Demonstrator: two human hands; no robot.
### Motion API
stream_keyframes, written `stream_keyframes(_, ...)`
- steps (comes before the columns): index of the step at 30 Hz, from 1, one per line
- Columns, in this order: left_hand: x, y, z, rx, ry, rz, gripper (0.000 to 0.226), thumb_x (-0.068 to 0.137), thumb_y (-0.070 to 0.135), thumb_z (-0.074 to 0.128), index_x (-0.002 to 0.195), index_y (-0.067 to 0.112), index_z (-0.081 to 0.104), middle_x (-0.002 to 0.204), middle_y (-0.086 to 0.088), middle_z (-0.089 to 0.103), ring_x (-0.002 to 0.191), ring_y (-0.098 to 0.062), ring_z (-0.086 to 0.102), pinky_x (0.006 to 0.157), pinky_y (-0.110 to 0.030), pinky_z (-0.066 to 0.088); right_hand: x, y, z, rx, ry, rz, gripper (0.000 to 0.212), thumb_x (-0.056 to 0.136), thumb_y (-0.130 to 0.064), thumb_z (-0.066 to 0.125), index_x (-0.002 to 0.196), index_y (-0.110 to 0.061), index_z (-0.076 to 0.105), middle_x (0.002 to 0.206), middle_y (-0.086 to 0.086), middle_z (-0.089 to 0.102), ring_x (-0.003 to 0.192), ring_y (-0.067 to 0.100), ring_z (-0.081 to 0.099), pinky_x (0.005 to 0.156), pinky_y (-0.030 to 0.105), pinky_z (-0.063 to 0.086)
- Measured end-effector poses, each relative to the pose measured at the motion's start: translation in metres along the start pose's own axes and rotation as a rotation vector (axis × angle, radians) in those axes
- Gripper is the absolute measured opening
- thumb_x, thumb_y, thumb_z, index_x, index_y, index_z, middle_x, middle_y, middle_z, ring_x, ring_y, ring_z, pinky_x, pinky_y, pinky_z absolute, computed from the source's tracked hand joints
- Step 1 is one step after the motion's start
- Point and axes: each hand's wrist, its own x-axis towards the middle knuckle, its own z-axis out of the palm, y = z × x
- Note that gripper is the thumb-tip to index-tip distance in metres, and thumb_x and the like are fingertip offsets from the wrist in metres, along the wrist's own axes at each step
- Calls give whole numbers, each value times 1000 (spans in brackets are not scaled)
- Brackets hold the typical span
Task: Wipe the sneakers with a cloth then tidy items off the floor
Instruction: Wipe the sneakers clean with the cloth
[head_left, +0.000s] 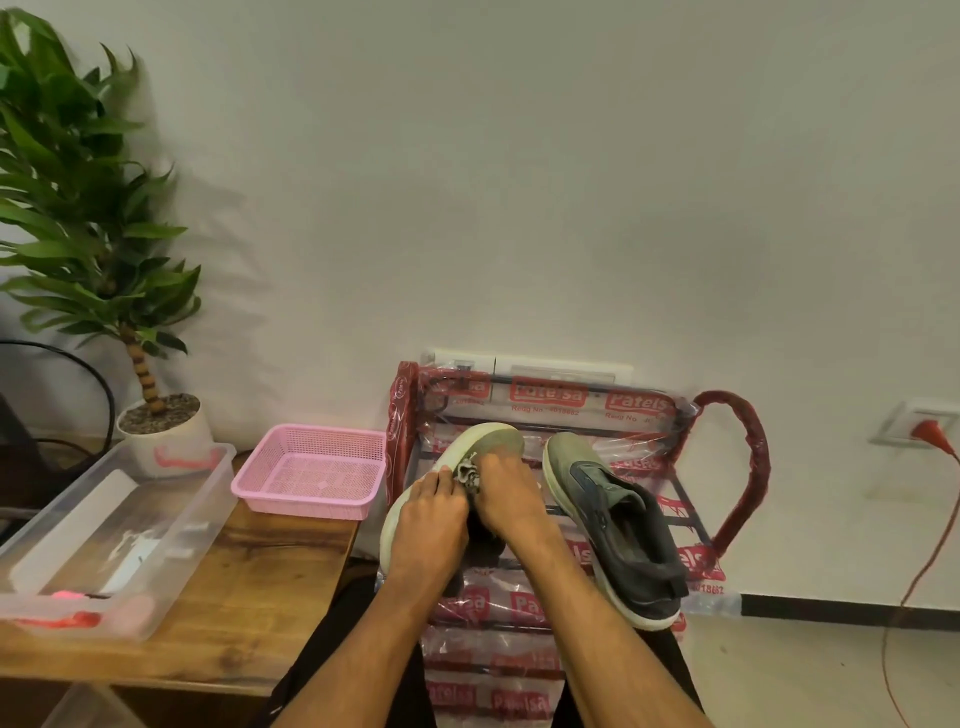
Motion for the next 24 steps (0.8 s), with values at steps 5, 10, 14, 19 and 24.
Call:
stream_keyframes(5,1,-3,2,-8,-8,4,47,94,15,50,140,11,44,146,-7,43,134,-22,40,111,-31,33,2,16,-17,196,-198,30,13,82,-2,57,73,-12,55,85,12,60,80,31,58,63,34,42)
stream_keyframes(10,4,-6,0,-20,-3,-17,45,93,16,52,138,13,46,143,-5,46,131,-20,43,108,-30,37,8,28,-4,155,-194,-21,17,81,-6,60,98,-8,61,102,13,62,90,30,60,77,37,51)
stream_keyframes(14,3,-5,0,-13,-15,-17,46,94,16,52,139,13,45,143,-4,46,130,-20,44,107,-31,39,13,26,13,-48,-36,-183,42,85,-13,68,126,-12,60,131,9,58,114,30,58,93,41,49)
stream_keyframes(19,2,-6,3,-38,-8,-4,49,93,19,54,141,17,44,144,-3,46,132,-19,42,108,-31,39,26,37,8,-232,61,-88,37,89,-5,62,126,-9,58,128,12,56,117,28,55,97,38,47)
stream_keyframes(24,-1,-4,3,-46,23,20,51,94,20,55,143,17,41,147,-3,43,136,-19,38,112,-30,33,25,52,-1,37,162,118,62,91,-2,54,145,-29,41,121,12,55,107,30,58,87,40,50)
